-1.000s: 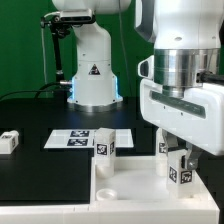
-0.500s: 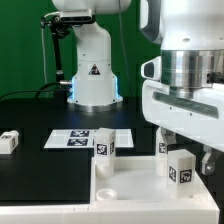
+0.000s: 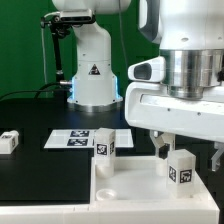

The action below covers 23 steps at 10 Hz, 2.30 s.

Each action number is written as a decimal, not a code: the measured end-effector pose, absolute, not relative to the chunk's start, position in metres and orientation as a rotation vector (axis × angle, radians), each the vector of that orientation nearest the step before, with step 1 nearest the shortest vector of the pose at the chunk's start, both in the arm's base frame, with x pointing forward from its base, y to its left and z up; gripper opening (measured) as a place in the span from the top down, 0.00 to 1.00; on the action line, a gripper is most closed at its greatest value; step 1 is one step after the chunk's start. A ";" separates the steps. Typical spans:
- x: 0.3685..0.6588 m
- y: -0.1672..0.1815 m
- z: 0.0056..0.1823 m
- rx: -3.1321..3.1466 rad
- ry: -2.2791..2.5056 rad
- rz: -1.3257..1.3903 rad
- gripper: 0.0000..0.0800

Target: Assemble square table

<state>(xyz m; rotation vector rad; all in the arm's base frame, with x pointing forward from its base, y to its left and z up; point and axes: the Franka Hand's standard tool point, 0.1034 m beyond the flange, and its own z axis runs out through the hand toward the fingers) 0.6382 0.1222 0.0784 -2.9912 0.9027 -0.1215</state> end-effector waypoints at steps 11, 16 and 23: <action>0.644 0.116 0.079 -3.172 -0.142 -0.168 0.54; 0.644 0.114 0.079 -3.147 0.237 -0.171 0.64; 0.642 0.106 0.079 -2.707 1.521 -0.110 0.64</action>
Offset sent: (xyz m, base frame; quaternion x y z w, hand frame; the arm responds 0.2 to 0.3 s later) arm -0.0006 0.0037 0.0028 0.0085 0.0119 -0.2492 0.9683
